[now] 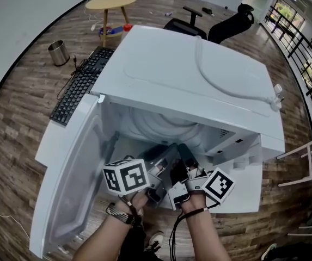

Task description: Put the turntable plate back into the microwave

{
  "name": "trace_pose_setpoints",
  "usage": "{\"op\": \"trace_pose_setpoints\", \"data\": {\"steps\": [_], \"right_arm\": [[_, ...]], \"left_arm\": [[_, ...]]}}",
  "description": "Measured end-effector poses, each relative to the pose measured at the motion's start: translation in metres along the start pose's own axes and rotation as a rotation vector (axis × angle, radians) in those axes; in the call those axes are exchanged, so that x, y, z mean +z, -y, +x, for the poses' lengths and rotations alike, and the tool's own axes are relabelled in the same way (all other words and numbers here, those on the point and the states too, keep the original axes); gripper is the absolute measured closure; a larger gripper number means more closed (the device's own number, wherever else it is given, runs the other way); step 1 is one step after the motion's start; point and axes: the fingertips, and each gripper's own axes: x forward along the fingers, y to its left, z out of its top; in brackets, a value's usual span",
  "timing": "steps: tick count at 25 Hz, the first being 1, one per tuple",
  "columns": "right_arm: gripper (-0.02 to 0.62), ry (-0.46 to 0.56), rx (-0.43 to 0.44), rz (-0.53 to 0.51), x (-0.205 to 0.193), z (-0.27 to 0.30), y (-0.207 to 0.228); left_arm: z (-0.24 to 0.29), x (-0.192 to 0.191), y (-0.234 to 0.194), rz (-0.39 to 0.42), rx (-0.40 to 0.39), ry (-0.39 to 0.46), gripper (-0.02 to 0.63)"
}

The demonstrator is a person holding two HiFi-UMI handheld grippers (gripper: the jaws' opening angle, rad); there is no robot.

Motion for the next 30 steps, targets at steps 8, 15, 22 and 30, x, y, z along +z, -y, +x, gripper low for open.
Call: {"op": "trace_pose_setpoints", "data": {"steps": [8,15,22,30], "right_arm": [[0.557,0.008,0.001,0.023,0.0,0.001,0.004],[0.557,0.01,0.012,0.022,0.004,0.004,-0.001],[0.557,-0.006,-0.001,0.026,-0.001,0.005,0.005],[0.557,-0.006,-0.002,0.023,0.0,0.006,0.006]], "left_arm": [[-0.006,0.001,-0.008,-0.084,0.013,0.025,0.403],[-0.016,0.008,-0.013,-0.111,0.032,0.068,0.402],[-0.037,0.024,-0.032,-0.121,0.158,0.191,0.512],[-0.039,0.036,-0.039,-0.081,0.212,0.206,0.6]]}}
